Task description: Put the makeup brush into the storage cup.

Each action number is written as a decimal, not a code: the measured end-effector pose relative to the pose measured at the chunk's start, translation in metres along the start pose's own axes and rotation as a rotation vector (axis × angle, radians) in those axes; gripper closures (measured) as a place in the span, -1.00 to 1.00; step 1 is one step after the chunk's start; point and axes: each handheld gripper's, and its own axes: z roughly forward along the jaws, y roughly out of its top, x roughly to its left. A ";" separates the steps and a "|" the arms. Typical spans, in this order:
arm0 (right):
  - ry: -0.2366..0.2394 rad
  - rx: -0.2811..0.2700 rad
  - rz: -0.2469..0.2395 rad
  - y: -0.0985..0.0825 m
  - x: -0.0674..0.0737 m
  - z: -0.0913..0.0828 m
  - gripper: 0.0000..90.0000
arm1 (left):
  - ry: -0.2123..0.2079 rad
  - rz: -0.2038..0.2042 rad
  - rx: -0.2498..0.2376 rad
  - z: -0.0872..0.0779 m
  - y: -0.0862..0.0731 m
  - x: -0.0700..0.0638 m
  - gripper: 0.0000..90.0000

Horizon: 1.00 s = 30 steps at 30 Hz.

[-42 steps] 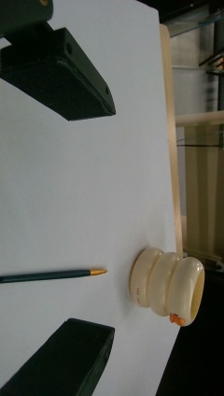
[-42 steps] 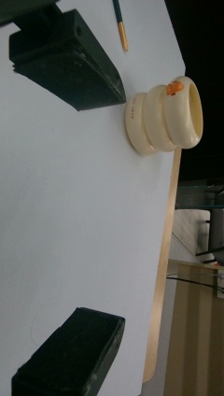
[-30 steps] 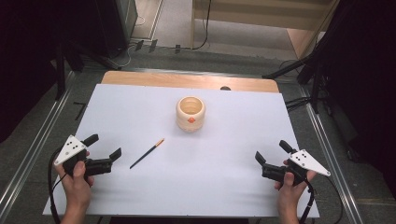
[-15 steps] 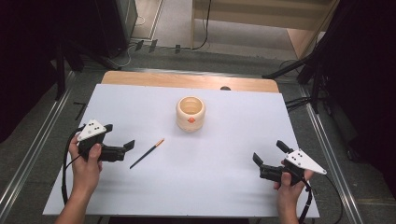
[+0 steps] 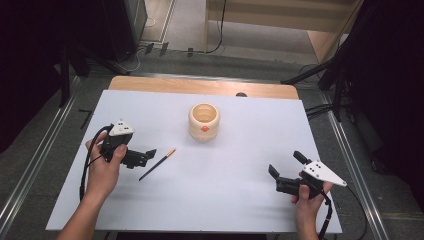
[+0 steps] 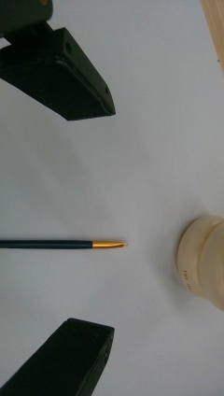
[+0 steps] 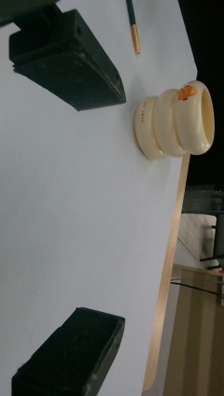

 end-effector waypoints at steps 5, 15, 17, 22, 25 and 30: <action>0.006 0.002 -0.002 0.000 0.000 0.001 -1.00 | -0.012 0.029 0.093 0.013 0.007 -0.005 -1.00; 0.004 0.011 -0.007 -0.001 0.001 0.002 -1.00 | -0.017 0.070 0.198 0.031 0.016 -0.011 -1.00; 0.006 0.015 -0.006 -0.001 0.002 0.003 -1.00 | -0.013 0.078 0.233 0.036 0.017 -0.012 -1.00; 0.007 0.020 -0.013 -0.001 0.004 0.003 -1.00 | -0.017 0.099 0.312 0.047 0.020 -0.016 -1.00; 0.010 0.026 -0.015 -0.001 0.004 0.004 -1.00 | -0.019 0.104 0.352 0.053 0.019 -0.017 -1.00; 0.009 0.034 -0.019 -0.002 0.004 0.006 -1.00 | 0.000 0.108 0.408 0.063 0.018 -0.019 -0.93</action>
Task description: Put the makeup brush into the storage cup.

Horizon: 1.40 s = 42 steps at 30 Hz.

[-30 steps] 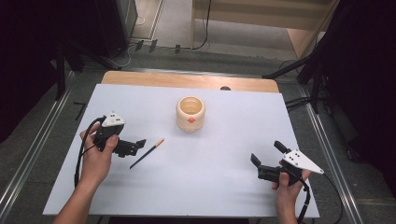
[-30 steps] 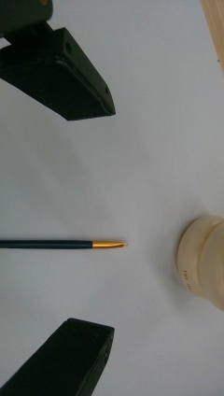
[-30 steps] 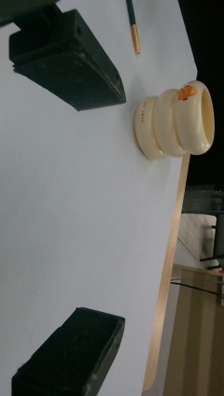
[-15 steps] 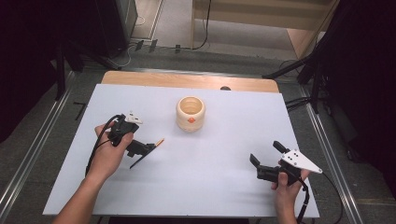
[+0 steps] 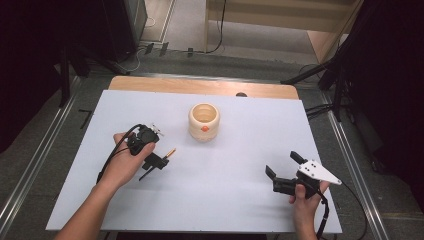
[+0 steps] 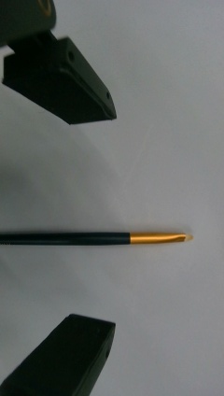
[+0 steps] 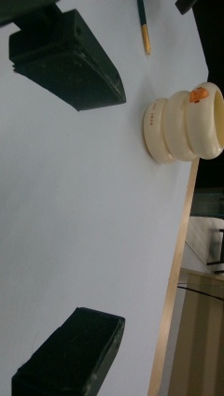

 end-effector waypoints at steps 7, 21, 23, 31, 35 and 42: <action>-0.001 0.003 0.015 -0.001 -0.002 0.000 -1.00 | -0.021 0.004 0.100 0.013 0.008 -0.008 -0.75; -0.007 0.011 0.014 -0.001 -0.002 0.001 -1.00 | -0.019 0.039 0.155 0.020 0.015 -0.015 -0.03; -0.007 0.011 0.015 -0.002 -0.002 0.001 -1.00 | -0.021 0.039 0.164 0.020 0.016 -0.014 -0.01; -0.007 0.013 0.020 -0.002 -0.002 0.002 -1.00 | -0.028 0.068 0.204 0.020 0.022 -0.009 0.28; -0.006 0.011 0.019 -0.002 -0.003 0.002 -1.00 | -0.027 0.075 0.219 0.020 0.024 -0.007 0.42; -0.004 0.009 0.020 -0.002 -0.003 0.002 -1.00 | -0.027 0.086 0.237 0.021 0.027 -0.006 0.79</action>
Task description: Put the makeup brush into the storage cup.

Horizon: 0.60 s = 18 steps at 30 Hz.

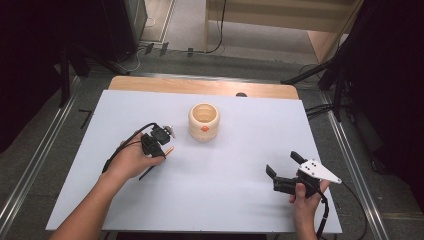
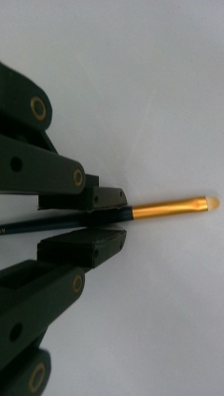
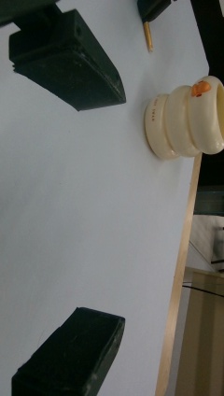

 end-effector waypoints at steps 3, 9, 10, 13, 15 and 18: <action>0.000 0.001 -0.001 0.000 0.000 0.000 -1.00 | 0.005 0.012 0.005 0.000 0.001 0.000 0.87; -0.004 0.003 -0.001 0.000 0.000 0.000 -1.00 | 0.007 0.034 0.020 0.000 0.003 -0.001 0.88; -0.005 0.004 0.000 0.000 -0.001 0.000 -1.00 | 0.004 0.037 0.020 0.000 0.003 -0.001 0.88; -0.005 0.004 0.000 -0.001 -0.001 0.000 -1.00 | -0.006 0.030 0.017 0.000 0.003 0.000 0.88; -0.003 0.005 0.000 -0.001 0.000 0.000 -1.00 | -0.014 0.031 0.013 -0.001 0.002 0.002 0.88; -0.001 0.006 -0.006 -0.001 0.000 0.001 -1.00 | -0.024 0.026 0.011 -0.002 0.001 0.004 0.88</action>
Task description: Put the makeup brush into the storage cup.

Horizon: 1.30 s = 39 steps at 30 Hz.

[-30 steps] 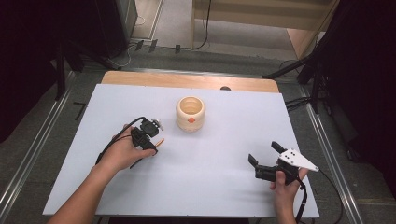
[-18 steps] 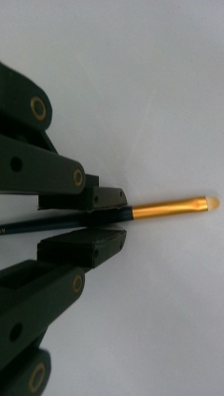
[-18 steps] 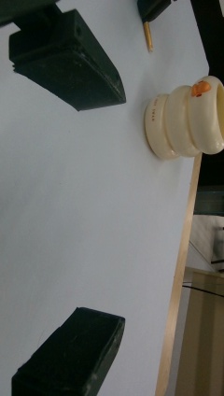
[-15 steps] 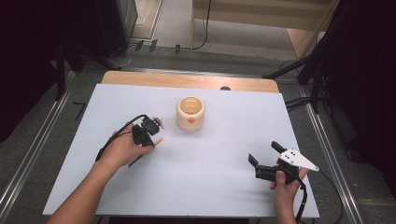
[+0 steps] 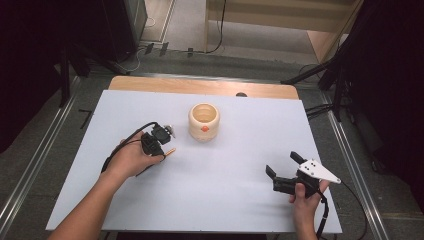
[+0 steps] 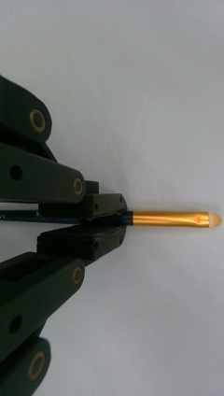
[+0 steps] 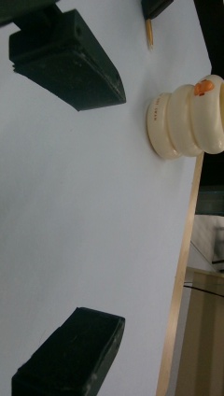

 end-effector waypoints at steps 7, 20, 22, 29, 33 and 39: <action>0.004 0.003 0.001 -0.001 0.000 0.001 -1.00 | -0.027 -0.023 -0.049 -0.006 -0.004 0.004 0.88; 0.009 -0.001 0.007 -0.001 -0.002 0.000 -1.00 | -0.031 -0.037 -0.166 -0.023 -0.006 0.005 0.88; 0.011 -0.001 0.008 -0.001 -0.002 0.000 -1.00 | -0.029 -0.039 -0.187 -0.026 -0.007 0.007 0.88; 0.015 0.002 -0.003 -0.001 0.000 0.002 -1.00 | -0.031 -0.064 -0.274 -0.036 -0.013 0.013 0.88; 0.016 0.001 -0.002 -0.002 0.000 0.002 -1.00 | -0.036 -0.075 -0.324 -0.041 -0.015 0.015 0.88; 0.014 0.001 0.001 -0.001 0.000 0.002 -1.00 | -0.034 -0.076 -0.358 -0.045 -0.015 0.015 0.88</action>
